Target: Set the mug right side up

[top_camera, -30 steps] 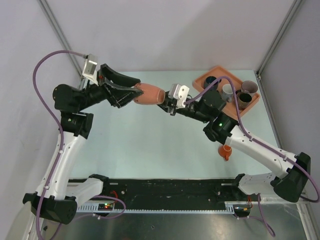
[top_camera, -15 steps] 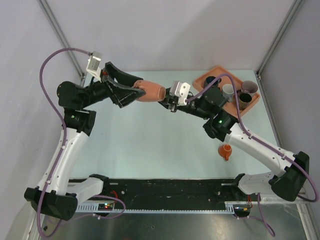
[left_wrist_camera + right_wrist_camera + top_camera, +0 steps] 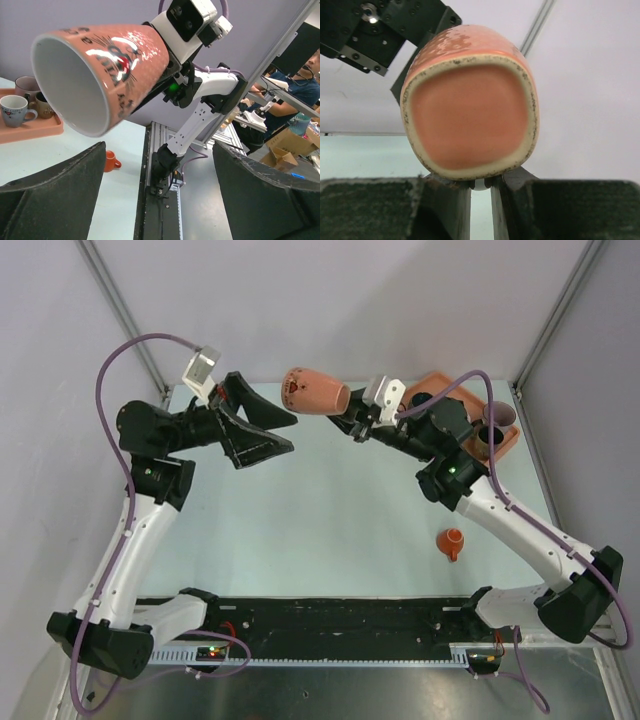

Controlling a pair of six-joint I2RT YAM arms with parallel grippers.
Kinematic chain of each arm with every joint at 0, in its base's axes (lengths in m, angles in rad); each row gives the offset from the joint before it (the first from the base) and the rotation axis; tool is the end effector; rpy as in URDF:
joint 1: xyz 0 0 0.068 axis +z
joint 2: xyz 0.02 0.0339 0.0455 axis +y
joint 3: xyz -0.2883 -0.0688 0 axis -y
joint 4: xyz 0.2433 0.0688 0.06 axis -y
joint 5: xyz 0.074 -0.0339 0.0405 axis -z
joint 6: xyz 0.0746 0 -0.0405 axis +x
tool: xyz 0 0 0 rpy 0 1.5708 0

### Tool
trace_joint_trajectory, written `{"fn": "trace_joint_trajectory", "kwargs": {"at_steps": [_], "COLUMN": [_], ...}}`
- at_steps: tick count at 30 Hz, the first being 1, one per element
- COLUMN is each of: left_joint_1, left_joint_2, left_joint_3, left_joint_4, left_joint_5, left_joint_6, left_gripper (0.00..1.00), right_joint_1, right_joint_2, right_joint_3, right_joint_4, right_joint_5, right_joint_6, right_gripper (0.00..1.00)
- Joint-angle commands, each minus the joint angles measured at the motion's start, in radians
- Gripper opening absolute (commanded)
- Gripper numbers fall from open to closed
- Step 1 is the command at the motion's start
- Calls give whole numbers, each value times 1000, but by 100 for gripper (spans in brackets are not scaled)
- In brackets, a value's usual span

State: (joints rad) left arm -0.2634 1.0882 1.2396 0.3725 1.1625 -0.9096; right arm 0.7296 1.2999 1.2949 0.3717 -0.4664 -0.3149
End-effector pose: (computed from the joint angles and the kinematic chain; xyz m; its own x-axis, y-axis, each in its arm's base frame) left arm 0.1824 -0.1201 0.5167 -0.3906 -0.2192 -0.8941 0.9159 0.0055 -0.4015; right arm 0.2145 0.2368 0.5005 0.5354 0.1077 -0.8377 -0.7809 0.4411 -0.4424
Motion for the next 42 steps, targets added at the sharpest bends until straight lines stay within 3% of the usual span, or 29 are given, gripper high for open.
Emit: {"fn": "trace_joint_trajectory", "kwargs": {"at_steps": [1,9,27,29,32,33,35,38,42], "left_joint_1": [1,129,-21,-37,-40,-41,-39,-14,30], "left_joint_2": [-8,-27,32,45,52,50,49,52,42], "left_joint_3": [55,63,92,78,52,47,41,19,-35], "left_joint_4": [25,30,29,28,29,29,31,28,10], "left_joint_5": [38,119,9,1,-5,-4,2,35,117], "left_joint_6": [1,158,94,69,57,61,65,85,178], "left_gripper": [90,87,75,61,16,8,2,0,0], "right_joint_1": [8,-80,42,42,42,41,42,36,-5], "right_joint_2": [-7,-66,56,74,80,79,75,45,-18], "right_joint_3": [68,69,73,72,73,72,72,35,-49], "right_joint_4": [31,-147,-23,-2,3,-12,-81,-195,-292], "right_joint_5": [-77,-176,-126,-117,-108,-112,-116,-108,-95], "right_joint_6": [0,25,69,76,61,45,4,-61,-109], "right_gripper": [0,0,0,0,0,0,10,49,79]}}
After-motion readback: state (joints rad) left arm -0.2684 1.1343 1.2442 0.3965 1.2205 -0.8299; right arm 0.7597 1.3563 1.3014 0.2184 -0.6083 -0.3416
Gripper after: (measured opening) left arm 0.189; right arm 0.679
